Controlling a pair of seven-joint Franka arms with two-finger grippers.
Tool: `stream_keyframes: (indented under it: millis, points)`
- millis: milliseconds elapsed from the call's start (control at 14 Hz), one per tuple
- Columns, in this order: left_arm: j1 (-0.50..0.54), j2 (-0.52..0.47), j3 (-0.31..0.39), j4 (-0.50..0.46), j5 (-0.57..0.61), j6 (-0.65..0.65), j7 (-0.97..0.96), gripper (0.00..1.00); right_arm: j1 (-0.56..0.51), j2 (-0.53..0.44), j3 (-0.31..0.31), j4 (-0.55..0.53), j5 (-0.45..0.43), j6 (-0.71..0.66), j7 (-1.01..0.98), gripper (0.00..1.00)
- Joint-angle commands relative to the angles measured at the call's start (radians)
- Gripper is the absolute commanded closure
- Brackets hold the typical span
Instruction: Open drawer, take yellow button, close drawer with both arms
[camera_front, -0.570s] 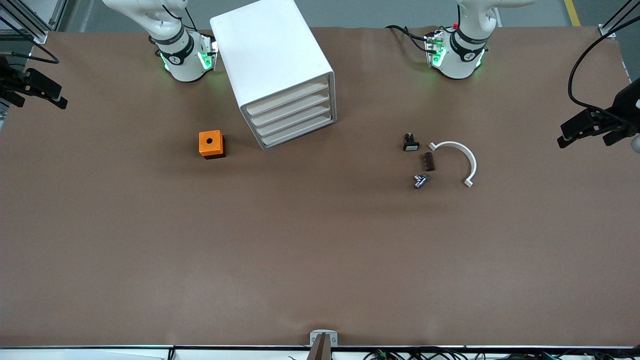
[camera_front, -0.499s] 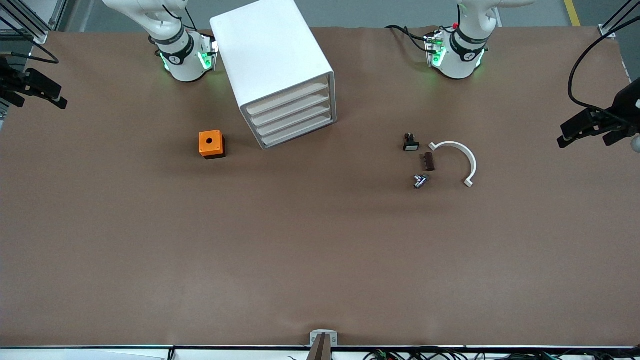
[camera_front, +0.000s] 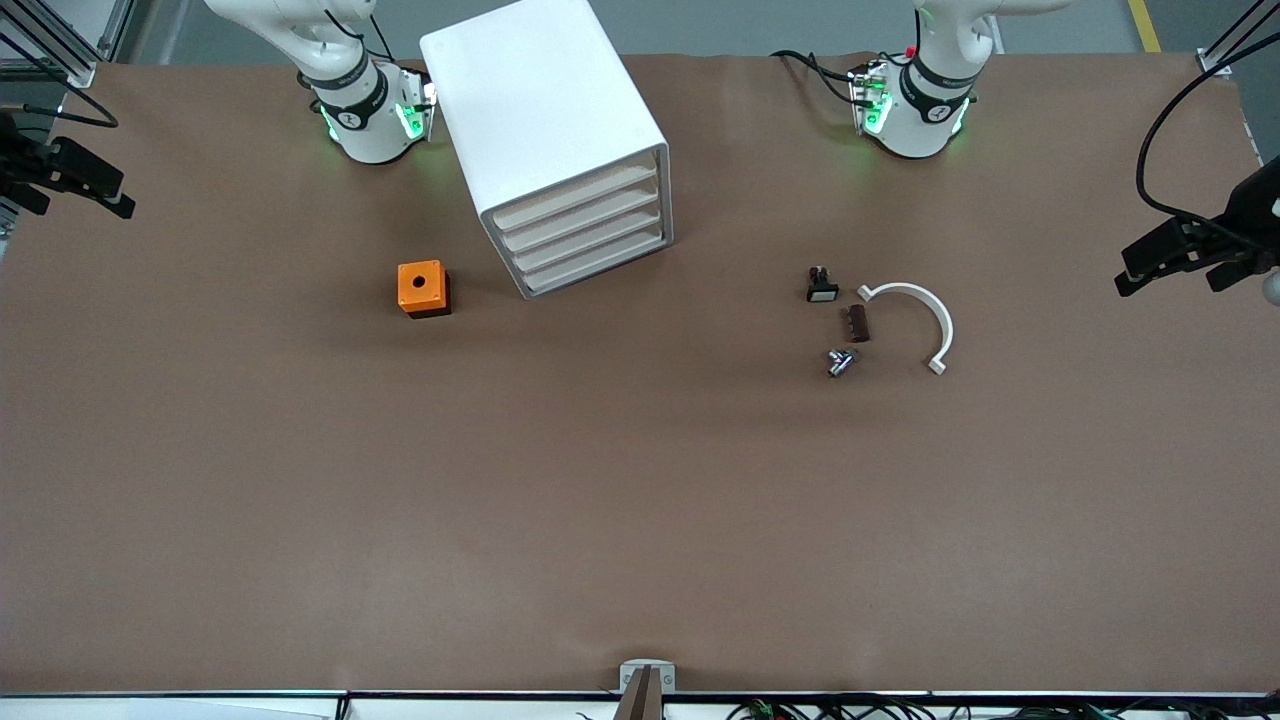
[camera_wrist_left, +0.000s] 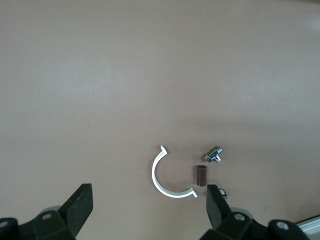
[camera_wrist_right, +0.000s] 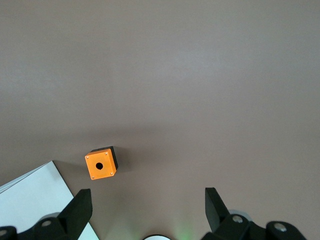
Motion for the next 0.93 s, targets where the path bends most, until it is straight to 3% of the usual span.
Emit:
stream_keyframes:
  millis: [0, 427, 641, 855]
  points:
    - [0.003, 0.006, -0.002, 0.014, 0.015, -0.015, 0.006, 0.0, 0.01, -0.018, -0.001, -0.008, -0.021, 0.002, 0.005, 0.0]
    - [-0.005, 0.032, -0.004, 0.007, 0.01, -0.022, -0.011, 0.0, -0.001, 0.022, -0.004, 0.065, -0.011, -0.012, 0.008, 0.0]
    - [-0.011, 0.066, -0.011, 0.008, 0.01, -0.022, -0.012, 0.0, 0.007, 0.125, -0.006, 0.075, -0.024, -0.011, 0.008, 0.0]
    - [-0.023, 0.098, -0.013, 0.008, 0.01, -0.022, -0.012, 0.0, 0.011, 0.16, -0.002, 0.095, -0.022, 0.003, -0.021, 0.0]
